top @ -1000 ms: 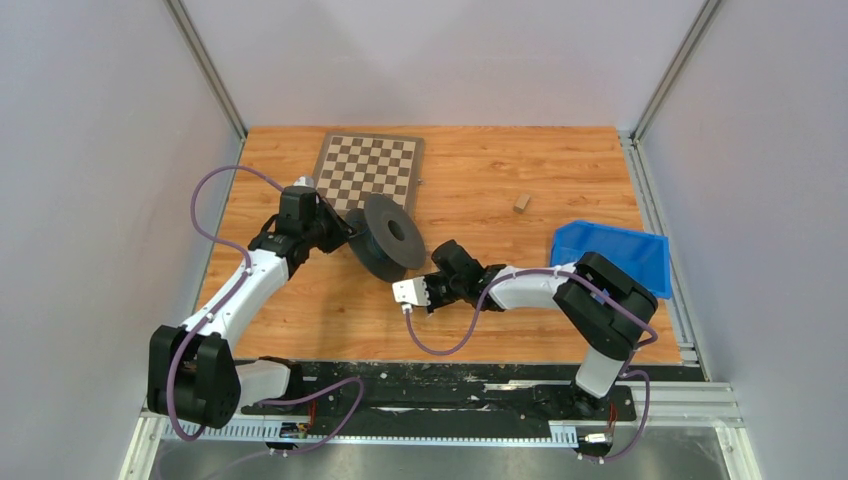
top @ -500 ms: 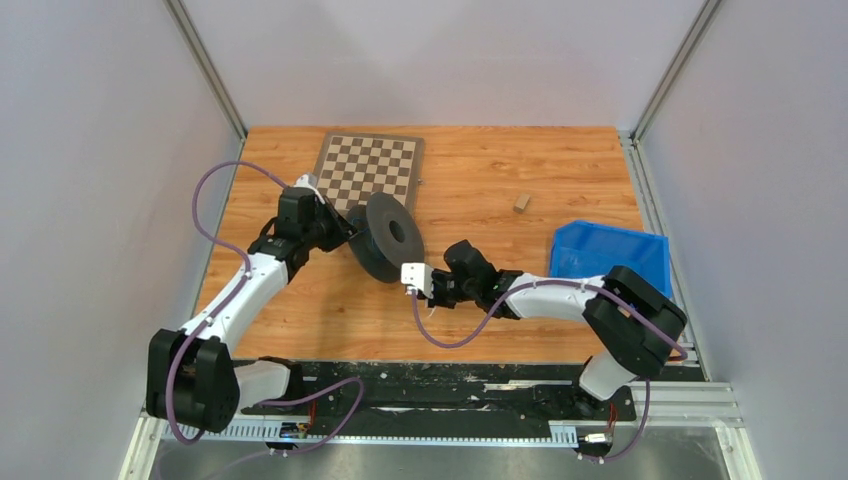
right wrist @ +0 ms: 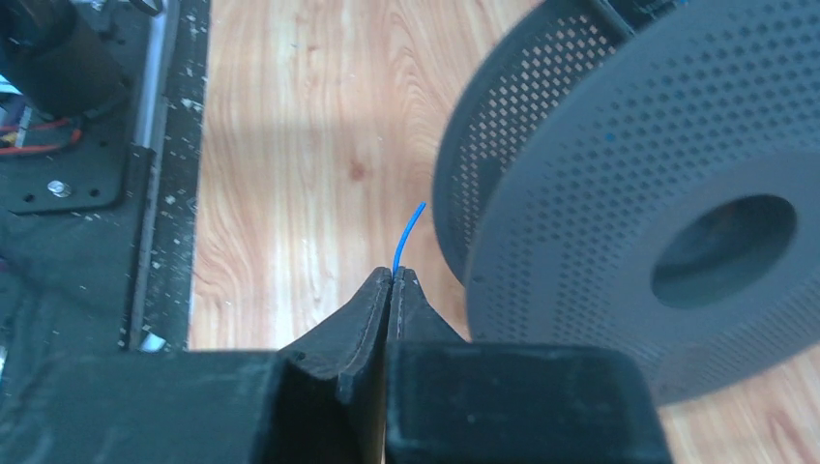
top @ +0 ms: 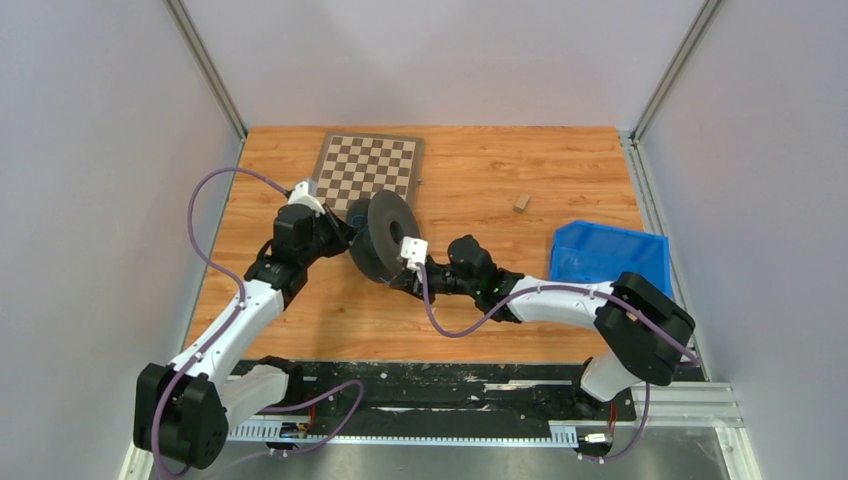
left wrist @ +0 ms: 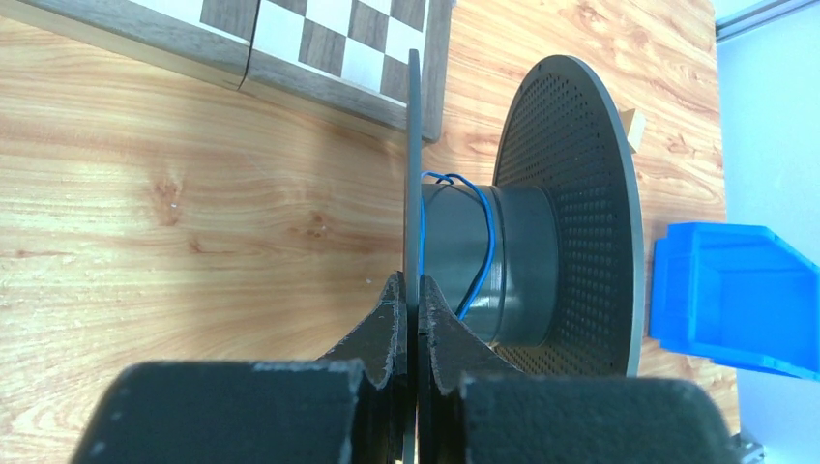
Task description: Wrap the cables
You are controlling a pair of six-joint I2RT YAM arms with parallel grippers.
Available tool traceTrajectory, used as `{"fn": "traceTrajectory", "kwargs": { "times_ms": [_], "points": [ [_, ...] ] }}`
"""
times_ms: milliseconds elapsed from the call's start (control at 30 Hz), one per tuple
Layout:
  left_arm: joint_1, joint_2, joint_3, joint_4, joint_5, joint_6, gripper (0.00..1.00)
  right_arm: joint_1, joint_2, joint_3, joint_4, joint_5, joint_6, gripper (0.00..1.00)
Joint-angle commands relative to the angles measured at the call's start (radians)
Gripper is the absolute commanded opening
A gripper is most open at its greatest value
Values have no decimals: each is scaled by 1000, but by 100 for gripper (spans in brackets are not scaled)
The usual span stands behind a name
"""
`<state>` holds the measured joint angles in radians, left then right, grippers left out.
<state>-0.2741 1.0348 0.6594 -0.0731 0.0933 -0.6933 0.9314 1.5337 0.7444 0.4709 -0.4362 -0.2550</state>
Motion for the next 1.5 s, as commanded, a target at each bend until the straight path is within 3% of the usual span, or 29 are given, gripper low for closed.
{"fn": "traceTrajectory", "kwargs": {
  "times_ms": [0, 267, 400, 733, 867, 1133, 1467],
  "points": [
    [-19, -29, 31, 88, -44, -43, 0, 43, 7, 58, 128, 6, 114, 0],
    [-36, -36, 12, 104, -58, -55, 0, 65, -2, 103, 187, 224, 248, 0],
    [-69, -67, -13, 147, -86, 23, 0, 66, 6, 149, 149, 328, 322, 0],
    [-179, -83, -24, 189, -205, 155, 0, 65, 86, 263, 99, 367, 367, 0],
    [-206, -103, -56, 230, -241, 214, 0, 62, 83, 322, -26, 507, 446, 0],
    [-266, -194, -191, 504, -199, 377, 0, 43, 59, 388, -227, 543, 483, 0],
    [-336, -204, -184, 529, -226, 523, 0, 20, 52, 439, -383, 521, 462, 0]
  ]
}}
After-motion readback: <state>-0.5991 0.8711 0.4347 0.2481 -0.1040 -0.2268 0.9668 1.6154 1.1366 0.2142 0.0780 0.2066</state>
